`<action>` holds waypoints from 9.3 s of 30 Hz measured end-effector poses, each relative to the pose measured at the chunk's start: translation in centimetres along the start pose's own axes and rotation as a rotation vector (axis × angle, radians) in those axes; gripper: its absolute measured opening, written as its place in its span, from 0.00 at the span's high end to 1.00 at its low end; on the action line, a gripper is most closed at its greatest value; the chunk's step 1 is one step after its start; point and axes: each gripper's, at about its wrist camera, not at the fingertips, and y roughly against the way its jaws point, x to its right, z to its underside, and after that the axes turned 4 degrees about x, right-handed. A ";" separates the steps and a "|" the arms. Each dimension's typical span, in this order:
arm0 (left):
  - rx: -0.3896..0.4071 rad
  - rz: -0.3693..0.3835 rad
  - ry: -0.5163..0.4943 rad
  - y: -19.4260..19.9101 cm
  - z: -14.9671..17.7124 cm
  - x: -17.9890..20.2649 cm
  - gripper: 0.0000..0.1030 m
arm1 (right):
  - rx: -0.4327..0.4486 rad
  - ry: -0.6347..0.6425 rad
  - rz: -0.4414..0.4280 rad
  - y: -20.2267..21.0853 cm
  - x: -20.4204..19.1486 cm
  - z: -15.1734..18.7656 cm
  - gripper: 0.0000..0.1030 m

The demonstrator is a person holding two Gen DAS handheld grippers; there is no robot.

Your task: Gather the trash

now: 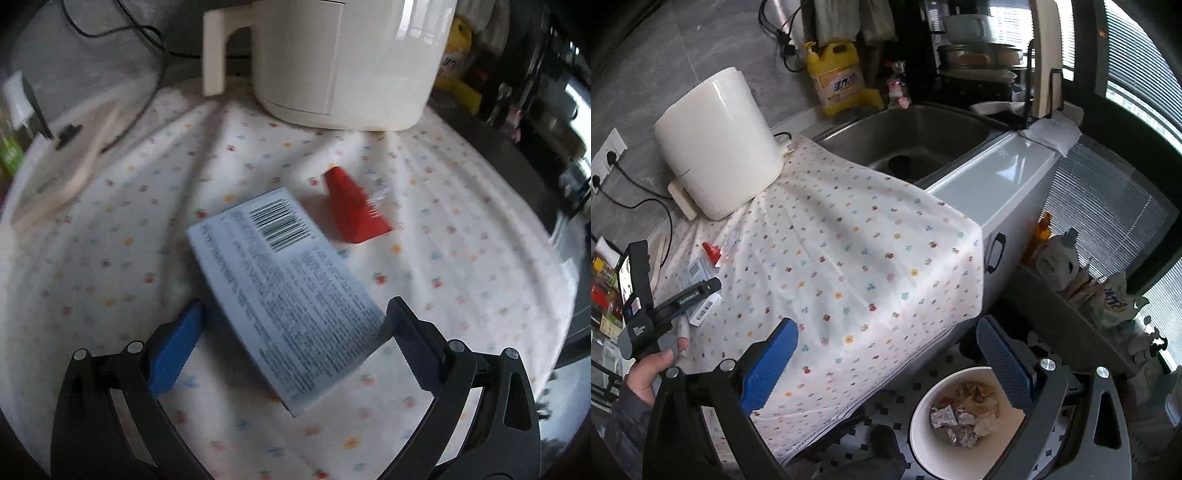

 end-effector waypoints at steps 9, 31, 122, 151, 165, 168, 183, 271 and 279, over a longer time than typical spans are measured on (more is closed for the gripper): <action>0.005 0.043 0.116 1.6 0.7 -6.1 0.36 | -0.029 0.093 -0.102 -2.2 -5.3 -0.2 0.08; 0.168 -0.001 0.145 5.3 -1.5 -17.3 0.36 | -0.083 0.291 -0.274 -13.5 -23.9 -3.8 0.14; 0.026 0.210 -0.462 4.6 6.2 3.7 0.06 | -0.023 0.032 -0.180 -1.0 -1.1 4.6 0.90; 0.116 0.391 -0.320 13.4 10.8 10.7 0.37 | -0.046 -0.054 -0.076 5.7 10.5 11.9 0.33; 0.103 0.505 -0.372 18.2 17.7 17.3 0.37 | 0.025 -0.054 -0.035 12.4 16.1 14.3 0.12; 0.103 0.524 -0.381 19.2 18.9 18.5 0.37 | 0.047 -0.063 -0.025 14.0 17.3 14.7 0.09; 0.105 0.602 -0.425 22.5 22.9 23.4 0.17 | 0.117 -0.115 0.030 19.2 22.1 17.3 0.08; 0.386 0.325 -0.166 35.3 21.0 9.3 0.06 | 0.247 0.148 -0.218 25.6 9.8 12.9 0.08; 0.388 0.333 -0.165 35.6 20.3 9.4 0.06 | 0.242 0.137 -0.215 25.6 9.8 12.7 0.08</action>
